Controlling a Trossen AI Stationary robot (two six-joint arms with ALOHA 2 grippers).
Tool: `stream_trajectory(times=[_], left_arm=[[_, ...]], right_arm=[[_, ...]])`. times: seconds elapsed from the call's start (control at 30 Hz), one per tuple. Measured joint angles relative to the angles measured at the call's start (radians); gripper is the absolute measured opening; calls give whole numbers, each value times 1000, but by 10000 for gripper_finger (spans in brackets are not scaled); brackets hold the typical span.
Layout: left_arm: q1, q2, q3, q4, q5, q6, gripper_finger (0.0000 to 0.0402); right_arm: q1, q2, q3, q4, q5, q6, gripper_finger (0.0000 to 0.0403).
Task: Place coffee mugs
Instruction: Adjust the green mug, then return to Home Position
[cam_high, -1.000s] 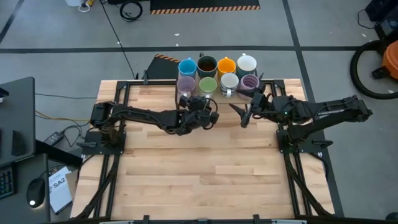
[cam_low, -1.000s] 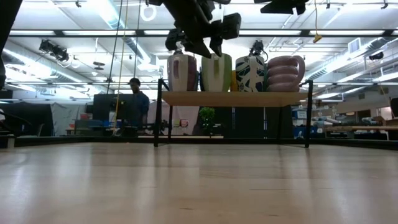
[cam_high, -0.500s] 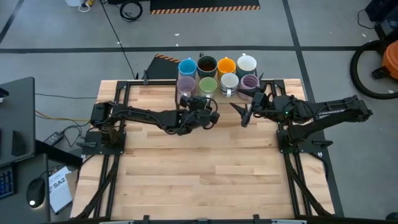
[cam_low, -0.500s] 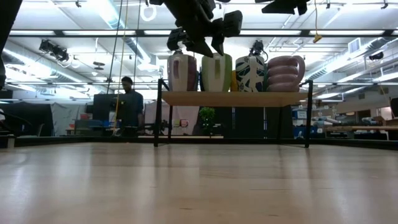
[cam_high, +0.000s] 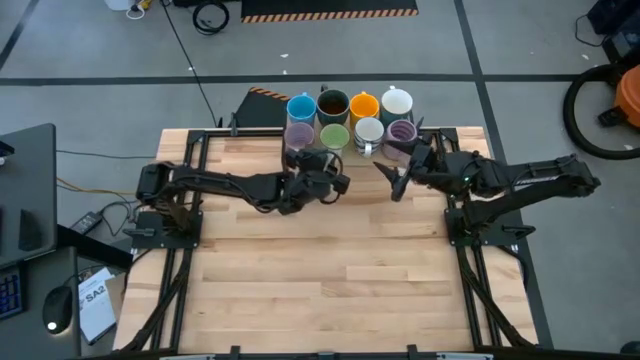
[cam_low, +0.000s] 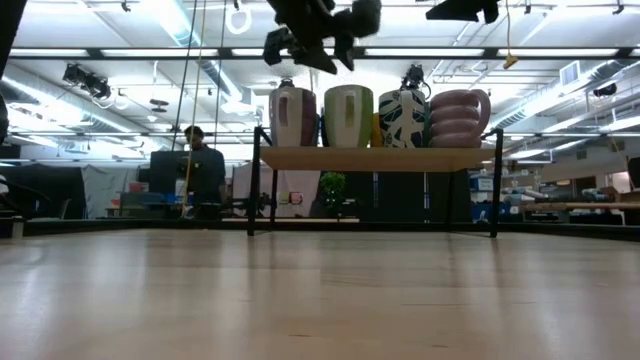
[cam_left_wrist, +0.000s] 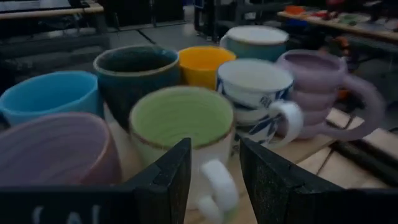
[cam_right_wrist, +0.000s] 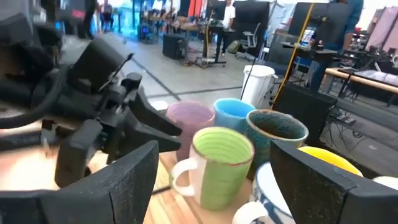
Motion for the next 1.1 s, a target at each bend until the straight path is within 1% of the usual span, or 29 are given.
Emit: stream_trajectory(times=[0.07, 0.13, 0.23, 0.33, 0.4, 0.47, 0.57, 0.73, 0.8, 0.93, 1.1], left_arm=[[3, -27, -1, -1, 41, 0, 142], [9, -61, -1, -4, 110, 0, 142], [17, -107, -1, -7, 231, 6, 142], [19, -140, -1, -16, 356, 66, 142], [19, -150, -1, -35, 434, 77, 142], [18, -153, -9, -34, 505, 70, 142], [13, -152, -24, -34, 561, 52, 142], [-8, -152, -25, -28, 571, 59, 142], [-12, -152, -25, -28, 586, 77, 142], [-11, -152, -25, -28, 670, 100, 142], [-10, -163, -26, -34, 708, 140, 142]], right_arm=[[-7, -27, 0, -7, -10, 27, 311], [-18, -56, 0, -28, -60, 58, 310], [-46, -102, 0, -97, -206, 127, 308], [-74, -133, 0, -179, -348, 191, 300], [-86, -146, 0, -223, -413, 203, 293], [-92, -155, 0, -261, -452, 204, 283], [-93, -169, 0, -292, -470, 204, 269], [-93, -209, 0, -315, -509, 212, 238], [-93, -225, 0, -338, -511, 218, 224], [-93, -246, -2, -358, -511, 231, 200], [-93, -279, -49, -347, -506, 283, 186]])
